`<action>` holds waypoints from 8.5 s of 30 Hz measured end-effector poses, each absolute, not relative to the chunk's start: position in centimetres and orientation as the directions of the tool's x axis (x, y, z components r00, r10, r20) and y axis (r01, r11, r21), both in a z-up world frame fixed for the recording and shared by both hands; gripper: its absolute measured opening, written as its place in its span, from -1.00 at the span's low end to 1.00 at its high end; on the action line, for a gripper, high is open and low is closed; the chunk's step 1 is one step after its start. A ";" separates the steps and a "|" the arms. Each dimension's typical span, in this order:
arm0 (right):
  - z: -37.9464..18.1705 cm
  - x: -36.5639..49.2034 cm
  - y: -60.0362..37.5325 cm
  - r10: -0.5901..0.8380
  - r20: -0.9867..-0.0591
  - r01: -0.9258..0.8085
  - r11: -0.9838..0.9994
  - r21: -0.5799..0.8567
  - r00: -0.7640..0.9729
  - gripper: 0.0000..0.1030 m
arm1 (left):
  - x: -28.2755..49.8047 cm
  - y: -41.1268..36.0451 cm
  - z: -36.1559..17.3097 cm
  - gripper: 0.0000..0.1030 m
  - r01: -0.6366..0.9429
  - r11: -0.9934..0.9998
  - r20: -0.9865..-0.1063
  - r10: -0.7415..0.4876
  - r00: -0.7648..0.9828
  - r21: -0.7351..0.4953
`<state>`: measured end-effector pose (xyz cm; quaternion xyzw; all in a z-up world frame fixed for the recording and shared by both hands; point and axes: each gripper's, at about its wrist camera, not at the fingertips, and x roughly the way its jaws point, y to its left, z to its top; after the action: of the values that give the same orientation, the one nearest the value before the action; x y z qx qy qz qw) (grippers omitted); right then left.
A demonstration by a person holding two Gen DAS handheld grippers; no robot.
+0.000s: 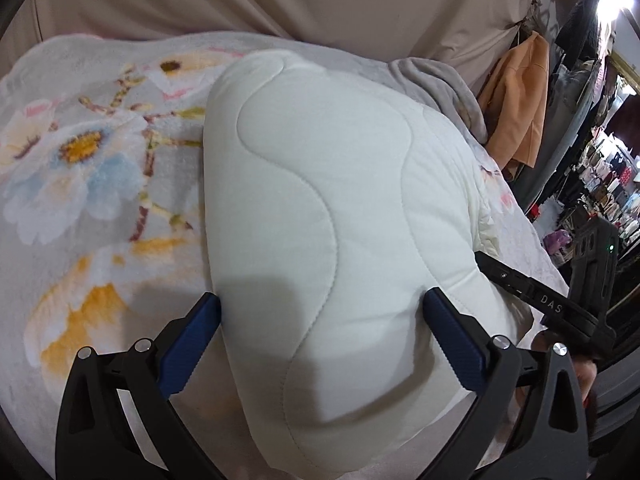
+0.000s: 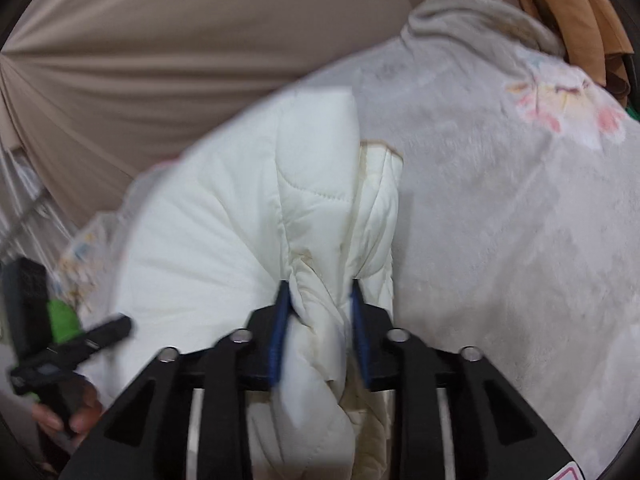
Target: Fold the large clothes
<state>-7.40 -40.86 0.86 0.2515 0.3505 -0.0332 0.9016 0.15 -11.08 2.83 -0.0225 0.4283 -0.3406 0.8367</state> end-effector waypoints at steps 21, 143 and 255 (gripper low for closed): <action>-1.6 -6.7 -42.2 0.348 -0.607 0.209 0.722 0.659 0.714 0.51 | 2.4 -9.9 1.7 0.91 0.473 0.755 -0.718 -0.625 0.307 -0.455; 0.2 12.0 -18.0 0.036 -0.663 0.025 0.996 0.082 0.747 -0.97 | 11.2 1.3 -1.5 0.83 0.134 0.987 -0.651 -0.045 0.757 0.087; -2.1 3.0 -16.3 -0.155 -0.677 0.178 0.983 -0.036 0.719 -0.03 | 3.9 -0.8 -1.8 0.83 0.104 0.988 -0.602 -0.013 0.798 0.116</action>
<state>2.98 -16.25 -2.05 0.0155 0.3639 -0.0897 0.9270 3.85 -0.85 -1.76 0.0716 0.3161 -0.0308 0.9455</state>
